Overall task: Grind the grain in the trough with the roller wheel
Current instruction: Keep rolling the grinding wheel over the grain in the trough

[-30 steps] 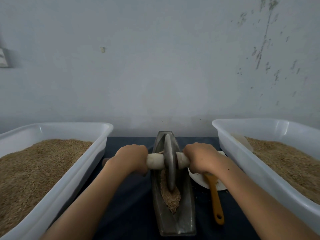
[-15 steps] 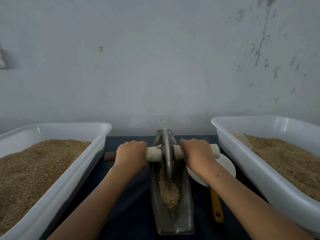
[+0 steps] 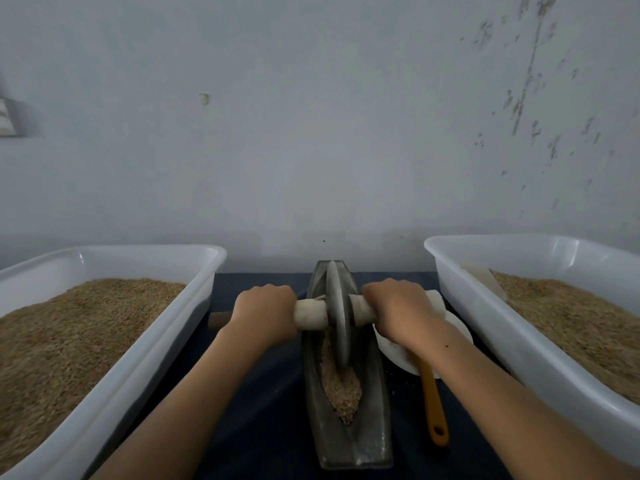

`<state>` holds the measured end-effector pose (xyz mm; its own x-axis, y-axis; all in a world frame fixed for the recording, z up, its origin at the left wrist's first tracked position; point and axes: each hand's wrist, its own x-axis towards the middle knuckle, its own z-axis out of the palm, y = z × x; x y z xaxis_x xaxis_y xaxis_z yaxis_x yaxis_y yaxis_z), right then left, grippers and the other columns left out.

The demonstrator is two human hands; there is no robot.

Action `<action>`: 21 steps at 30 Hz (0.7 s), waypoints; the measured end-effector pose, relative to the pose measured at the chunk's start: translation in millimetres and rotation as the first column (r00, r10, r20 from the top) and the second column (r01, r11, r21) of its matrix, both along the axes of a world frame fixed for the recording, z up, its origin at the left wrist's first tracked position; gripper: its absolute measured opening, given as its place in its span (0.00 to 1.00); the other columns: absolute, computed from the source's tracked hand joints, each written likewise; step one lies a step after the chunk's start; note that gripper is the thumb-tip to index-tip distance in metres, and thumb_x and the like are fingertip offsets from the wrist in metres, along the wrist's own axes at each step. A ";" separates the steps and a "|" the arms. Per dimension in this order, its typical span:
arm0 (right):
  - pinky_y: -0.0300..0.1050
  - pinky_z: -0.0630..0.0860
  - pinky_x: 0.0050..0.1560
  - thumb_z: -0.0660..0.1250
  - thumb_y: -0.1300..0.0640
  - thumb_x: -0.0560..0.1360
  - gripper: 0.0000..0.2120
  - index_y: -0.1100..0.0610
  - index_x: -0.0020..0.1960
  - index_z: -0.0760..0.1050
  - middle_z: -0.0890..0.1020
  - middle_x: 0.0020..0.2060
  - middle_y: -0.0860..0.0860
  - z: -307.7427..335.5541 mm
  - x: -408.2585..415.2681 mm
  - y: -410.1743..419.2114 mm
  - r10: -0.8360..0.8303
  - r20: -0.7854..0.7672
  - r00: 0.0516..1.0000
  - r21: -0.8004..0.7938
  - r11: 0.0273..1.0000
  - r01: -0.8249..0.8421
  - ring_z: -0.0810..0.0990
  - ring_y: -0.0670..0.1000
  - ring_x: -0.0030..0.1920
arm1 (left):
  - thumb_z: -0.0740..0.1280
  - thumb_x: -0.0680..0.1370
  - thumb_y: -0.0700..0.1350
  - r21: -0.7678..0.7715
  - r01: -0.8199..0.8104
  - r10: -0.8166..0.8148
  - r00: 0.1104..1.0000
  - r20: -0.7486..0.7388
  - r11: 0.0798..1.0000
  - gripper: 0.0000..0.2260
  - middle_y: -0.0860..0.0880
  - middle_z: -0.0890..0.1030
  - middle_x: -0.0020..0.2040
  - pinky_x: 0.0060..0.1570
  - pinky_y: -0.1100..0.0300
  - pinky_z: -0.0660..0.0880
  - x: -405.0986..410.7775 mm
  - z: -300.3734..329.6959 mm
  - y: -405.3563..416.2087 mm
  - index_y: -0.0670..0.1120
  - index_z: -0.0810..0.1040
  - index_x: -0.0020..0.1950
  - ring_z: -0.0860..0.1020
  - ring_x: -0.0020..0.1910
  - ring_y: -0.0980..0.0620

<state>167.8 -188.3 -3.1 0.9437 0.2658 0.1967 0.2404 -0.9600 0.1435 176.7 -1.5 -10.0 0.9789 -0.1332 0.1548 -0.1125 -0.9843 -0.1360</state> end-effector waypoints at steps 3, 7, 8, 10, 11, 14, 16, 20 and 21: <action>0.45 0.60 0.42 0.61 0.60 0.76 0.05 0.52 0.49 0.66 0.80 0.48 0.51 -11.0 3.3 0.5 0.003 0.142 0.990 0.064 0.998 -0.012 0.78 0.55 0.49 | 0.65 0.75 0.46 -0.017 0.000 0.002 0.990 0.139 1.000 0.10 0.49 0.78 0.49 0.41 0.58 0.67 0.2 -6.0 -2.6 0.48 0.74 0.55 0.76 0.46 0.50; 0.45 0.62 0.44 0.62 0.60 0.76 0.05 0.53 0.50 0.67 0.79 0.49 0.51 -10.9 4.0 -1.9 -0.004 0.100 0.995 0.062 0.998 -0.002 0.78 0.55 0.49 | 0.65 0.76 0.47 -0.021 0.032 -0.028 0.984 0.179 0.999 0.10 0.49 0.79 0.49 0.44 0.57 0.68 -0.2 -8.8 -2.8 0.48 0.74 0.56 0.77 0.48 0.50; 0.45 0.64 0.44 0.62 0.61 0.76 0.07 0.53 0.52 0.70 0.79 0.49 0.52 -7.1 3.9 -2.6 -0.004 0.042 0.999 0.041 0.999 0.002 0.78 0.55 0.50 | 0.65 0.76 0.47 -0.008 0.027 -0.026 0.988 0.152 1.000 0.10 0.49 0.79 0.50 0.45 0.57 0.69 -0.1 -7.7 -2.5 0.48 0.74 0.56 0.77 0.48 0.50; 0.44 0.65 0.42 0.64 0.63 0.74 0.10 0.55 0.55 0.72 0.78 0.47 0.52 1.2 3.7 -3.9 0.001 -0.087 0.996 -0.014 1.000 -0.002 0.77 0.54 0.47 | 0.66 0.75 0.47 0.017 0.023 -0.024 0.998 0.060 1.000 0.12 0.49 0.78 0.49 0.45 0.56 0.70 -0.1 -4.1 -1.1 0.46 0.74 0.58 0.77 0.48 0.50; 0.43 0.66 0.39 0.65 0.63 0.74 0.09 0.55 0.52 0.72 0.77 0.44 0.52 4.5 3.2 -5.0 0.006 -0.143 0.990 -0.033 0.999 -0.011 0.76 0.52 0.43 | 0.67 0.74 0.47 0.021 0.029 -0.029 1.000 0.000 0.999 0.14 0.50 0.77 0.47 0.44 0.57 0.70 -0.4 -1.7 -0.2 0.46 0.74 0.58 0.76 0.46 0.50; 0.40 0.63 0.31 0.67 0.62 0.72 0.11 0.52 0.40 0.65 0.72 0.36 0.49 9.6 0.0 -8.2 0.024 -0.256 0.967 -0.060 0.997 -0.040 0.71 0.48 0.34 | 0.72 0.70 0.49 -0.009 0.045 -0.046 0.983 -0.176 0.999 0.18 0.53 0.71 0.39 0.42 0.58 0.70 -0.4 5.1 2.8 0.47 0.74 0.58 0.73 0.41 0.53; 0.40 0.63 0.30 0.67 0.62 0.72 0.15 0.51 0.37 0.62 0.71 0.35 0.49 9.4 -0.6 -8.4 0.016 -0.290 0.957 -0.066 0.997 -0.036 0.71 0.47 0.33 | 0.73 0.70 0.50 -0.009 0.046 -0.047 0.974 -0.222 0.999 0.19 0.54 0.71 0.38 0.41 0.58 0.70 0.9 5.9 3.8 0.48 0.74 0.58 0.73 0.40 0.53; 0.43 0.65 0.37 0.65 0.63 0.73 0.06 0.55 0.47 0.70 0.76 0.42 0.52 5.1 0.9 -4.5 0.001 -0.149 0.989 -0.051 0.999 -0.009 0.74 0.51 0.39 | 0.70 0.71 0.50 0.006 0.040 -0.039 0.997 -0.069 0.999 0.15 0.54 0.71 0.37 0.40 0.58 0.68 0.9 1.7 2.4 0.48 0.74 0.56 0.71 0.38 0.53; 0.44 0.65 0.40 0.64 0.63 0.74 0.06 0.55 0.50 0.71 0.77 0.45 0.53 2.2 1.4 -3.7 -0.004 -0.089 0.996 -0.031 1.000 0.001 0.75 0.53 0.43 | 0.69 0.72 0.50 0.006 0.040 -0.040 0.999 -0.011 0.999 0.14 0.52 0.74 0.40 0.40 0.58 0.67 0.8 0.2 1.7 0.48 0.74 0.56 0.71 0.39 0.53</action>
